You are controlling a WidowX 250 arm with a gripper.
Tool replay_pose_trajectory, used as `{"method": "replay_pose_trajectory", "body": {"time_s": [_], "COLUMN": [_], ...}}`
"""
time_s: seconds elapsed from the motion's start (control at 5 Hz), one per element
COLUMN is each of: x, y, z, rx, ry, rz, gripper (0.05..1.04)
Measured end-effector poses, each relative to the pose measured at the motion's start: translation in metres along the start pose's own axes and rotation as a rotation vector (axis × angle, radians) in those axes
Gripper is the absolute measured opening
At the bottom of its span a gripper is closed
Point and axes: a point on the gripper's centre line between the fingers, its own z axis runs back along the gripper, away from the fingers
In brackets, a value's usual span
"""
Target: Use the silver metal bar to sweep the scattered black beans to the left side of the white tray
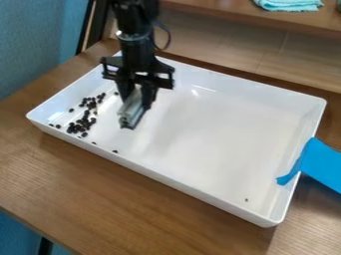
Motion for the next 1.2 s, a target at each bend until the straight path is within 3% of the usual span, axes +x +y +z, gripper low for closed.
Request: {"method": "replay_pose_trajectory", "body": {"time_s": [0.2,0.8,1.2], "x": [-0.003,-0.013,-0.019], "y": [-0.019,-0.016,-0.001], "z": [-0.007,-0.044,-0.048], "rx": [0.030,0.135,0.142], "ry": [-0.039,-0.099,-0.095], "rz": [-0.026,-0.075,-0.113], "gripper": [0.389,0.389,0.389]}}
